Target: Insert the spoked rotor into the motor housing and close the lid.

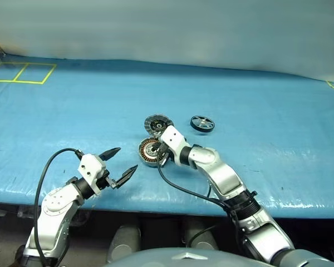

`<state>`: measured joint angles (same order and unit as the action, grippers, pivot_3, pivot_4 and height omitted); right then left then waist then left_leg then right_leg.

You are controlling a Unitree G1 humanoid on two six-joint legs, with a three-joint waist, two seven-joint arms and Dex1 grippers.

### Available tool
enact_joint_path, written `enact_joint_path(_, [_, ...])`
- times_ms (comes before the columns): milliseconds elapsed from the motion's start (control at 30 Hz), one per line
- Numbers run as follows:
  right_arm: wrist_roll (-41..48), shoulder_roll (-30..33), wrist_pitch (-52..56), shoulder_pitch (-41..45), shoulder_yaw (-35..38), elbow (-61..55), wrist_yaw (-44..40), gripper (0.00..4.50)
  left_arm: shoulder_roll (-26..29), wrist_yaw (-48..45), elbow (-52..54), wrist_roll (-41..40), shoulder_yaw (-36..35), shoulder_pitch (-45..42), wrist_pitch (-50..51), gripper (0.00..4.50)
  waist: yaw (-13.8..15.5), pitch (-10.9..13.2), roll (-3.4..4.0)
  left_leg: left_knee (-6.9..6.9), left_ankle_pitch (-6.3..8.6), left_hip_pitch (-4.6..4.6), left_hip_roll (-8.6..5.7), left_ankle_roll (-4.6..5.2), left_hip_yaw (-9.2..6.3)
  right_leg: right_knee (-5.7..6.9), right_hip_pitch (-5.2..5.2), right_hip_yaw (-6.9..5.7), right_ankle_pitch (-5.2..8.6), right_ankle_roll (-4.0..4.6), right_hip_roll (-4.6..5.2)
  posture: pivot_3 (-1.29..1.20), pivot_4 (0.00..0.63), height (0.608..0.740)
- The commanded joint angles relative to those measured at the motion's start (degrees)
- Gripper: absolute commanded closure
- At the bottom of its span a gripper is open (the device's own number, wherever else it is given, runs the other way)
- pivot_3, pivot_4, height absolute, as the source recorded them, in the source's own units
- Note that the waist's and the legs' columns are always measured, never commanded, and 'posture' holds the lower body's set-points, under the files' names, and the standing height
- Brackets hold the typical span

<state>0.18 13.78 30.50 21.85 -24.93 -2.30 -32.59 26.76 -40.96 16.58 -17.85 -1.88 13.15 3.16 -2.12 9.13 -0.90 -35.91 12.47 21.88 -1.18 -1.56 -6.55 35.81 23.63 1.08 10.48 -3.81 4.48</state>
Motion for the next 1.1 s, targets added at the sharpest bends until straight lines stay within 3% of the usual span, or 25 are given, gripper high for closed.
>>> enact_joint_path(33, [-2.3, 2.3, 2.5, -2.3, -2.5, 0.9, -1.0, 4.47, 0.0, 0.1, 0.8, 0.1, -0.4, -0.3, -1.1, 0.12, 0.0, 0.0, -0.01, 0.0, 0.01, 0.01, 0.0, -0.01, 0.0, -0.01, 0.02, -0.01, 0.0, 0.0, 0.0, 0.0, 0.15, 0.74])
enact_joint_path(367, [-2.0, 1.4, 3.1, -2.5, -1.5, 0.4, 0.4, 4.47, -0.1, 0.2, 0.6, 0.2, -0.3, -0.9, -1.4, 0.12, 0.0, 0.0, 0.0, 0.02, 0.06, 0.08, 0.0, -0.08, -0.01, -0.07, 0.06, -0.04, 0.04, -0.01, 0.03, 0.0, 0.15, 0.74])
enact_joint_path(633, [6.2, 1.4, 5.8, -3.0, 5.1, -10.4, -3.0, 4.47, 0.0, 0.0, 0.6, 0.0, -0.3, -1.0, -1.2, 0.12, 0.0, 0.1, 0.01, 0.02, 0.06, 0.46, 0.01, -0.07, -0.05, -0.08, 0.39, -0.09, 0.05, 0.0, 0.02, 0.0, 0.15, 0.74])
enact_joint_path(700, [6.7, 3.1, 6.2, -3.2, 5.6, -12.8, -3.8, 4.47, -0.1, -0.1, 0.4, 0.0, -0.2, -1.2, -1.3, 0.12, 0.0, 0.2, 0.01, -0.02, 0.01, 0.91, 0.0, -0.01, -0.04, -0.03, 0.83, -0.09, 0.03, -0.02, 0.0, 0.0, 0.15, 0.74])
enact_joint_path(1000, [1.9, 15.8, 6.5, -2.0, 8.6, -18.8, -3.8, 4.47, -0.3, -0.8, -0.3, 0.0, 0.4, -3.2, -2.0, 0.12, 0.2, 0.4, -0.03, -0.02, 0.01, 0.99, 0.0, -0.01, -0.02, -0.04, 0.87, -0.12, 0.04, -0.02, 0.0, 0.0, 0.15, 0.74])
enact_joint_path(1100, [-4.9, 22.6, 6.2, -0.2, 5.6, -17.3, -3.7, 3.87, -0.4, -0.7, -0.5, 0.1, 0.8, -3.7, -2.1, 0.12, 0.3, 0.4, -0.06, -0.05, 0.01, 0.99, 0.0, -0.01, 0.02, -0.05, 0.86, -0.12, 0.03, -0.02, 0.03, 0.0, 0.15, 0.74])
